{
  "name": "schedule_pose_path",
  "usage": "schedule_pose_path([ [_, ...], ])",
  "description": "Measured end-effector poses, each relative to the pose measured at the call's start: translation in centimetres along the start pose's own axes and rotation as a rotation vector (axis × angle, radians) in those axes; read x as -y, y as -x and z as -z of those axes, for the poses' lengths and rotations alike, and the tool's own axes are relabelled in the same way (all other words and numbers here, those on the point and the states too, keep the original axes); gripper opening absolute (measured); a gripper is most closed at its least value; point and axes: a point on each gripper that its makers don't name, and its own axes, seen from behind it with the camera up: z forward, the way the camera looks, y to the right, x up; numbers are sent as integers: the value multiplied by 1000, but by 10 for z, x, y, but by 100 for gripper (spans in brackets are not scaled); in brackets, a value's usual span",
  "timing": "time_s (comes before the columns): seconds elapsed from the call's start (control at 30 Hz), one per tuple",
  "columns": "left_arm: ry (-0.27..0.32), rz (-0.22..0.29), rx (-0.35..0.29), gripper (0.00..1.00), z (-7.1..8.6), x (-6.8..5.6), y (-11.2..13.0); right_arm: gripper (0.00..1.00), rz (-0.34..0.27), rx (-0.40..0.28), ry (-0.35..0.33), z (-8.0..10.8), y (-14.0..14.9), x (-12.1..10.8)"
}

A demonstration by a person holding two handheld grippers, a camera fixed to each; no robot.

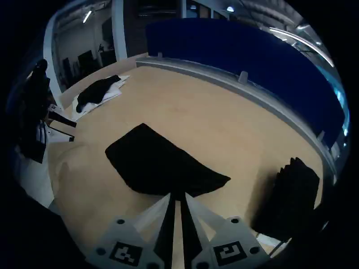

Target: Fold towel

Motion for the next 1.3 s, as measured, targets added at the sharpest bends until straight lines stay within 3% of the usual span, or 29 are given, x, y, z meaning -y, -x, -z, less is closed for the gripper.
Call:
schedule_pose_path([
  [0.37, 3, 8, -12, 85, 1, 3, -4, 8, 49, 7, -21, -11, -15, 8],
  [0.6, -4, 17, -18, 85, 3, 7, -4, 8, 96, -2, -64, -27, -39, 29],
  [1.0, -30, 73, -45, 85, 8, 15, -4, 8, 214, -8, -206, -77, -77, 104],
  [1.17, -44, 101, -54, 85, 10, 16, -4, 8, 220, 11, -275, -106, -71, 144],
  [1.3, -50, 124, -58, 85, 8, 16, -2, 8, 194, 52, -324, -130, -50, 170],
])
